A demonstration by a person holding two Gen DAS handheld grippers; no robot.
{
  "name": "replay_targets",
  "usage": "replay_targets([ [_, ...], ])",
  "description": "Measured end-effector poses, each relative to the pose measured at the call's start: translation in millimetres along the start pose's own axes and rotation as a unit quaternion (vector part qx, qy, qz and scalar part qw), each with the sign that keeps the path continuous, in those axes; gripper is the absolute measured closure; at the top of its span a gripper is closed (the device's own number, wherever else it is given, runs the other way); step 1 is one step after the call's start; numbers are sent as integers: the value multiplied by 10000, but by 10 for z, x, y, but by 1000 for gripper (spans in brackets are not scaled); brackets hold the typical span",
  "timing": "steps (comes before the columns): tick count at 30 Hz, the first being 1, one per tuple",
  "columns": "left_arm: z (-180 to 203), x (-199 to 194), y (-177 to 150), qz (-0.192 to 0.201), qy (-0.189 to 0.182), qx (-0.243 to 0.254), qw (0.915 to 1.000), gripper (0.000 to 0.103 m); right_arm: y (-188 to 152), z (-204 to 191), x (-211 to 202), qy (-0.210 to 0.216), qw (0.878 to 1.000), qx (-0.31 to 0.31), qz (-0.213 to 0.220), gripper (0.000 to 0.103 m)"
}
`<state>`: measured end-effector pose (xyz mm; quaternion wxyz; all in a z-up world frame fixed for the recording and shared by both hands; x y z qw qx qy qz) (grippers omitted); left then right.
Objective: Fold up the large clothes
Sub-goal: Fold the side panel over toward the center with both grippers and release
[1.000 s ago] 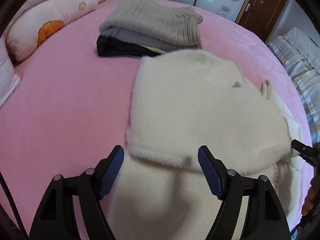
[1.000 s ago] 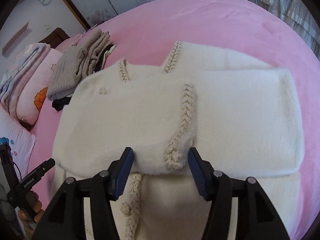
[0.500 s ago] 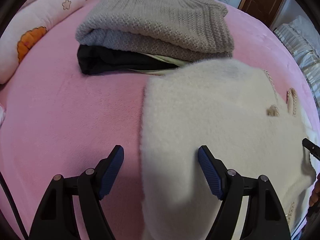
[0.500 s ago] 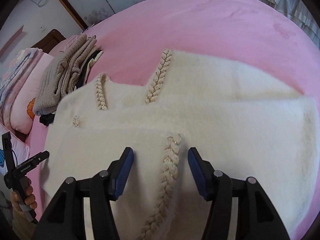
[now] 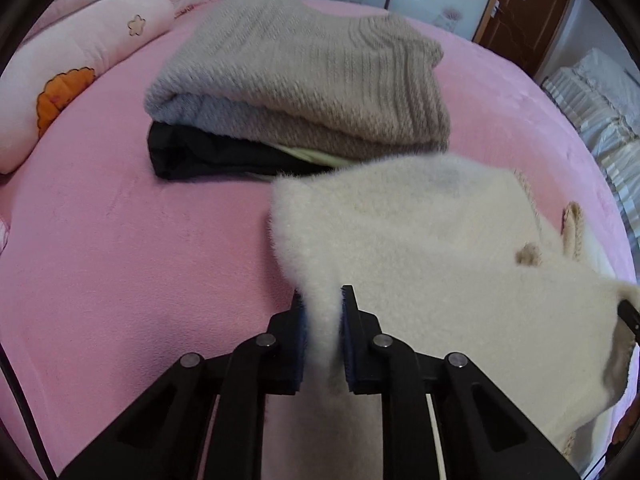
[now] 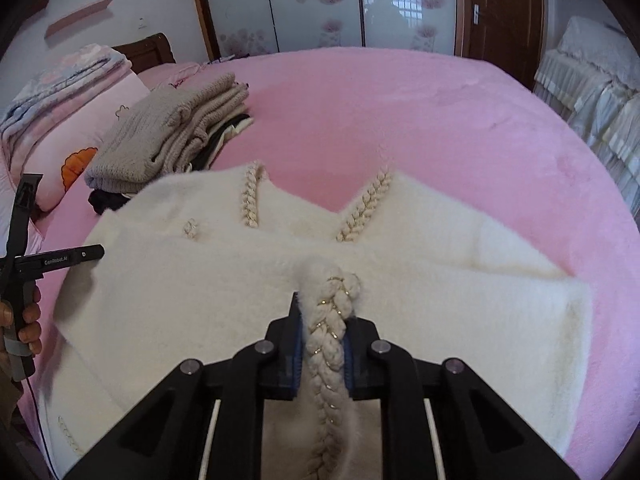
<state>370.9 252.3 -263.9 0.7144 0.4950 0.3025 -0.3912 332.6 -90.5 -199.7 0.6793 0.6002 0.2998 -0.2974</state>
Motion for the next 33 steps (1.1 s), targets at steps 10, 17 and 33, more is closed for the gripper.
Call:
replay_targets([
  [10,100,9,95,461,249,-42,9986,91,460,99,305,-187,9990,375,154,88],
  [17,62,326,-30,141,619,393,9972,80,165,243,741,-524,9956,504,-587,74],
  [33,1017,-595,-320,761,291,142,9966,41,31,-497,-192,319,9984,457,-5,69],
])
Point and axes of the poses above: each gripper's, at about its wrist camera, not at the fingertips, and x roughly the way its jaws point, z to its right, y to its top, the point moved 5 cm from there along x, roughly the way its jaws point, and after that the axes turned 14 degrees about -y, right-handed, at the moved point
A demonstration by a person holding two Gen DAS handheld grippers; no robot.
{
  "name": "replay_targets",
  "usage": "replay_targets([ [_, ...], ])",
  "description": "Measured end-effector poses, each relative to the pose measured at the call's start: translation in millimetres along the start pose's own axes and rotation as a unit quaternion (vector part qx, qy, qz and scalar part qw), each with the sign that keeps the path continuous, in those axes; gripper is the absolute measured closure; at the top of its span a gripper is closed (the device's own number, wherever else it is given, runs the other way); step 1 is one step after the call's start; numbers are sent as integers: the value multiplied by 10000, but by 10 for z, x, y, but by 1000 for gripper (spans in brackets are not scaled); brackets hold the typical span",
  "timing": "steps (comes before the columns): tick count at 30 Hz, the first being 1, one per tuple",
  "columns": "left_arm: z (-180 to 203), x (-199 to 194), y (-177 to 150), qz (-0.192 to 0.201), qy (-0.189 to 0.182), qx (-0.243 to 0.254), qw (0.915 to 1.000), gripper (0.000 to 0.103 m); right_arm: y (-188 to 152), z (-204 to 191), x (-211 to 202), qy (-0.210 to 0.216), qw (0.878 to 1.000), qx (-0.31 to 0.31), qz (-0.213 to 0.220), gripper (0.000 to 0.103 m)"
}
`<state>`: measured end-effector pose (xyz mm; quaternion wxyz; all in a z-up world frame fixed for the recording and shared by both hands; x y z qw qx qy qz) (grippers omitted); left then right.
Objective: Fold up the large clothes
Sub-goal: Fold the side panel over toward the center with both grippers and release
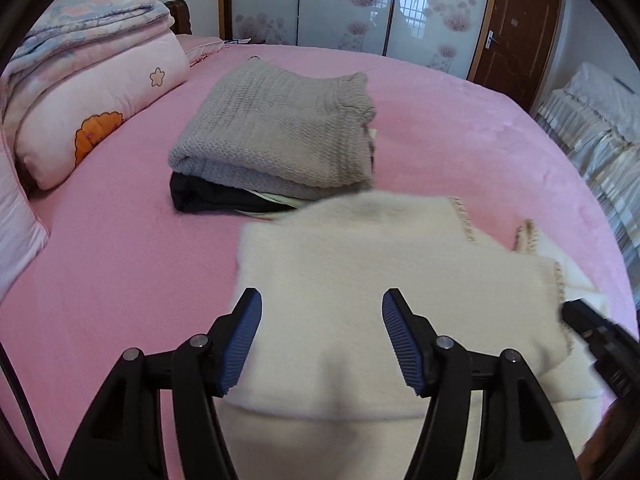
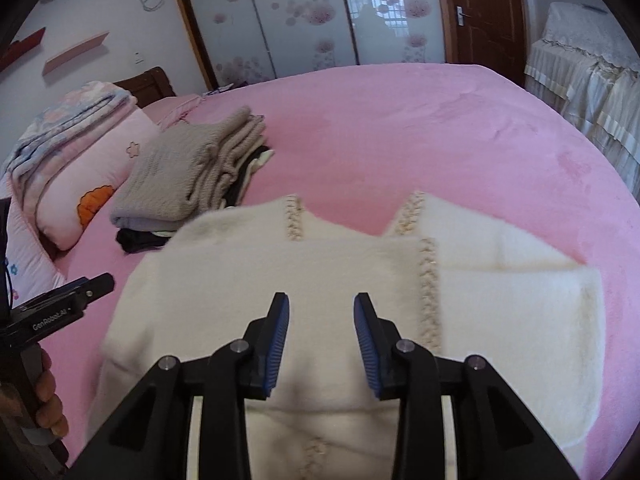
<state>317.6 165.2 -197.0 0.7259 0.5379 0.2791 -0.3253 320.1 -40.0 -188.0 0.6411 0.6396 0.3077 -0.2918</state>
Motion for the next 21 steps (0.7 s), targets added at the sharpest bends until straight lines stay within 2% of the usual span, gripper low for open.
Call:
replay_targets([
  [4,112,109,-225,-41,120,-155,9998,41,-142,-311,104,19,9999,-128,-17,69],
  [9,-63,485,-529,-524,400,-316,9973,41,-346,-309,369,-61,9993,-95,-348,69],
  [11,-150,588,-602,-641,456,-268,9965,41,-413,-178,482,-210,9986,-28,-484,70],
  [13,-214,606,-629,-650,342,-219,9971,41,-436,20,514,-156,9983,182,-527,73],
  [16,-326,585,-615,-645,469,-47,9968,41,-456,375,479,-963,9948,113,-318,70],
  [17,-366,581,-611,-653,435,-49,9969,41,-486,516,491,-1047,9937,172,-365,71],
  [19,-425,571,-601,-700,221,-145,9972,41,-520,715,473,-767,9953,374,-460,75],
  [21,-435,544,-588,-742,121,-155,9970,41,-512,767,401,-862,9951,217,-425,79],
])
Point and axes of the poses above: each gripper's, at about its wrist camera, not at the fingertips, and x roughly the way its jaws point, z to its right, y to its top, the point moved 5 cm from there along x, roughly the way its jaws point, and after that the axes turned 14 degrees about -y, right-handed, at the moved point
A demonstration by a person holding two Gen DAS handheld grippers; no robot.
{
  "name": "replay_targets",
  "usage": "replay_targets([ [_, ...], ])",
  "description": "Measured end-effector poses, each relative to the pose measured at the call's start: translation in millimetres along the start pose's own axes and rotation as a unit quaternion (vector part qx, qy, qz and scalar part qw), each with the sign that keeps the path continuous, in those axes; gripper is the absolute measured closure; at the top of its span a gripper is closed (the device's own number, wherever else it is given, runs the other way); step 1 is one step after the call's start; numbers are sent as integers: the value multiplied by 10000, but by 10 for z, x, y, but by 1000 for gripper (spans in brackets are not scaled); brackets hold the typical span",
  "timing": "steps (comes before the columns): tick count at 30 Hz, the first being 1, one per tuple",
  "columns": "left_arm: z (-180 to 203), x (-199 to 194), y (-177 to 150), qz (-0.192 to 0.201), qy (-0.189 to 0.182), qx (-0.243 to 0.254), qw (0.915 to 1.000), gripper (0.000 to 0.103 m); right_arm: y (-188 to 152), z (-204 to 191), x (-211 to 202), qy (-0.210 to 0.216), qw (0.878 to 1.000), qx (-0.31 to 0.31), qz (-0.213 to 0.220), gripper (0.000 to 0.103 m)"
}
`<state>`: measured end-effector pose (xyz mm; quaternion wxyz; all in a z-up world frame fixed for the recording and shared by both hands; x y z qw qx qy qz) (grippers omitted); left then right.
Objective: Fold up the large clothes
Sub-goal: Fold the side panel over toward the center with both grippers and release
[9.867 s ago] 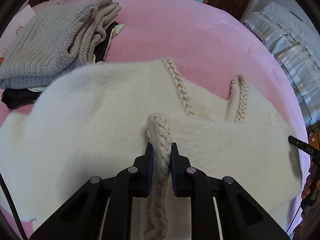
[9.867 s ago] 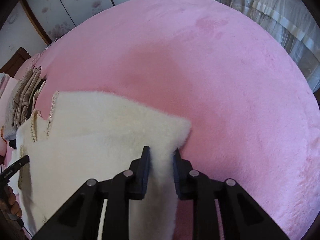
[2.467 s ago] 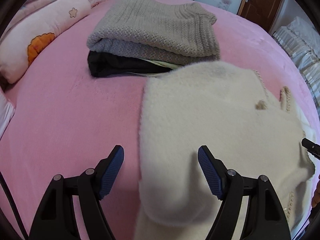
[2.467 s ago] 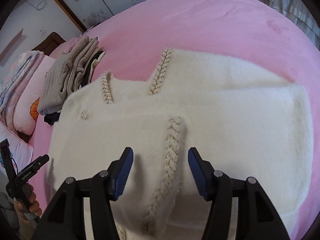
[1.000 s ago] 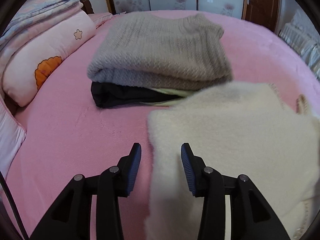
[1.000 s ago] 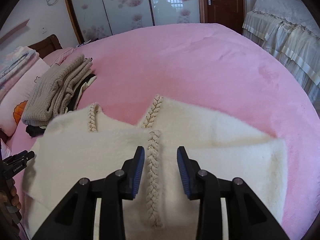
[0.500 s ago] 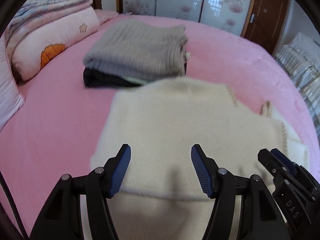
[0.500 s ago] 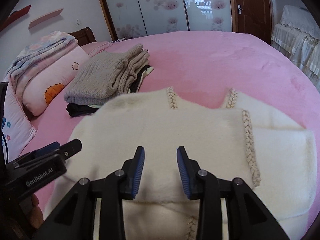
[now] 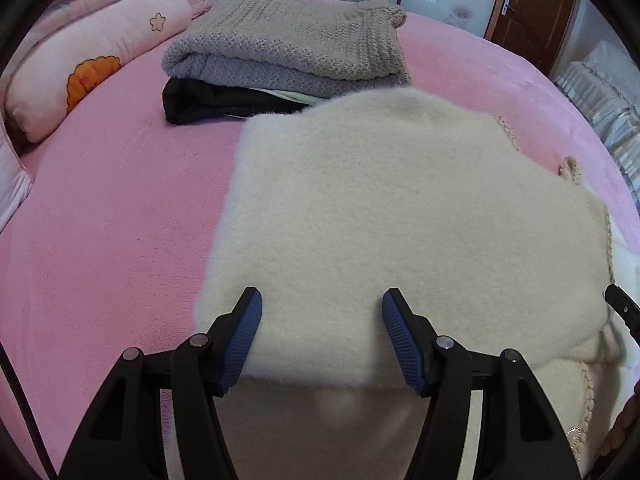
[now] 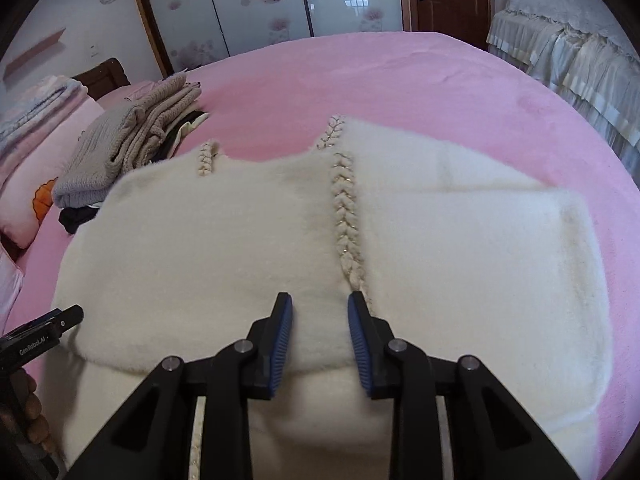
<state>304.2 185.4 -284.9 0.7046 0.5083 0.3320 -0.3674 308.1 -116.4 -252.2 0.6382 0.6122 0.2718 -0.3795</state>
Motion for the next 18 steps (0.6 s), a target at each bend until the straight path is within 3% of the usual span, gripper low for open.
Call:
replay_targets([
  [3,4,-78,18,-27,87,16,10000,41,6,91,-116,-584,9982,-94,95,71],
  [4,18,-125,15,-19,123,11,9999,40,6,135,-154,-595,9982,-57,92,71],
  [9,124,-548,31,218,141,81,9996,37,9,352,-461,-295,9987,413,15,71],
  [13,243,-973,41,452,49,71,9989,24,2,427,-873,-135,9985,509,171,69],
  [18,482,-1597,-13,866,-180,112,9960,20,-46,493,-1423,78,9967,571,572,52],
])
Point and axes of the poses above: each gripper's, at about its wrist camera, not at the fingertips, and x roughly the way its jaws point, z to its right, y to its top, the point moved 5 cm from there along x, roughly the way its jaws point, and after that the axes turned 14 degrees about -y, right-handed, at the moved point
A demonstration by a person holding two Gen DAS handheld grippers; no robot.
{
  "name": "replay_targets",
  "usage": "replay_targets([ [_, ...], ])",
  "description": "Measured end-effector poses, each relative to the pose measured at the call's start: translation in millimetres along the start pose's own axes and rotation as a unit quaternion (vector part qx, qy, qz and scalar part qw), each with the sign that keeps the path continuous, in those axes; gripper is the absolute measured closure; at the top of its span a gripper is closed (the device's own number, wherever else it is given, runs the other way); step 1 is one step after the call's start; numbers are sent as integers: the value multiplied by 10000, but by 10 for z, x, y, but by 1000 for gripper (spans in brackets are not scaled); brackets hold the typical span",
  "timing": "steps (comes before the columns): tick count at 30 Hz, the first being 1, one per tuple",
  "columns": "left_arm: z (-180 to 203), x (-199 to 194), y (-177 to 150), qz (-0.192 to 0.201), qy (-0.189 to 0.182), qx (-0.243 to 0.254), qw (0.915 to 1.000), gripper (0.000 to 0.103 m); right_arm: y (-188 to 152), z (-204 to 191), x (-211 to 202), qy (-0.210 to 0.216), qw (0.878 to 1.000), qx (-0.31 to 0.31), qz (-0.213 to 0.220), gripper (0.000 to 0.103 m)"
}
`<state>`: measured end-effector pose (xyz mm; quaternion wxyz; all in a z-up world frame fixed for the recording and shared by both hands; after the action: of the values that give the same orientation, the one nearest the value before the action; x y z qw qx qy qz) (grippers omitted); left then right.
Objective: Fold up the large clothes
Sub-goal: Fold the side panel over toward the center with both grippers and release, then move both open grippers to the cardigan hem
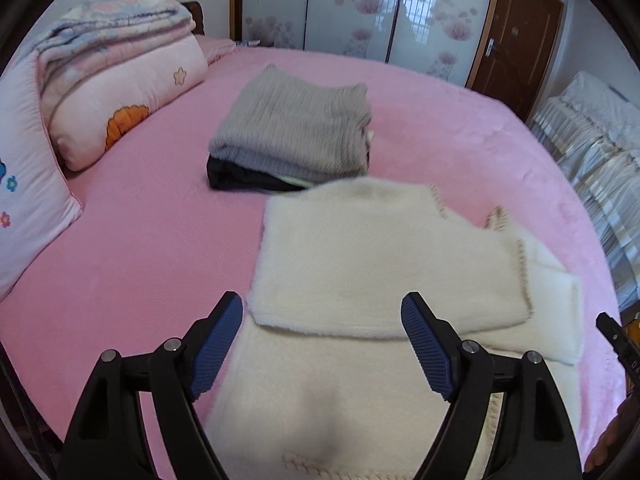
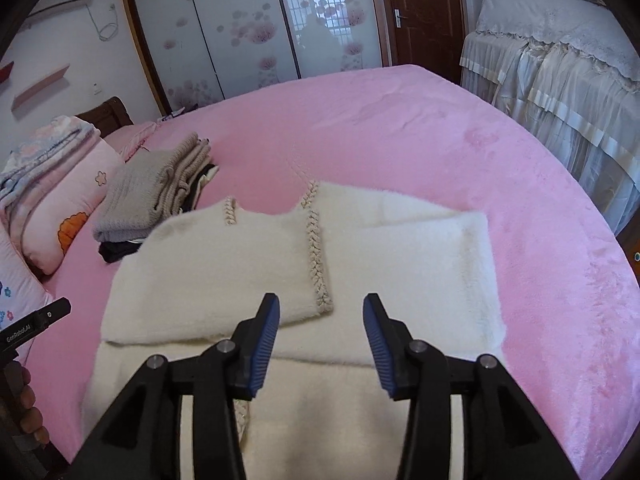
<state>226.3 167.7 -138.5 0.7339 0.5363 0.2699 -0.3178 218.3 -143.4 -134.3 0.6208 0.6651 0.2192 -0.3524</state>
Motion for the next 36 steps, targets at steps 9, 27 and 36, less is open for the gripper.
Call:
replay_targets([
  [9,504,-975,-87,488,-190,441,9977,8,-54,34,-821,312,9986,-64,419,51],
  [27,1020,-2129,-523,939,-334,883,9911,7,-212,390,-2190,594,9873,-108,1468,39],
  [36,984,-2360,-967,876,-492,1141,9884,6,-620,609,-2442,629,9832,-288,1691,35],
])
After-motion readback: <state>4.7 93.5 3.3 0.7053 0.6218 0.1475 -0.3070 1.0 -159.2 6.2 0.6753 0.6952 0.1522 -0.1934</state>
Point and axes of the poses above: each gripper's, at about its wrist camera, not at the fingertips, and x roughly the way its jaws point, z to its right, y to its top, the point moved 5 cm from there along x, roughly the way its jaws point, and after that the axes turned 14 degrees about -y, right-handed, at the moved point
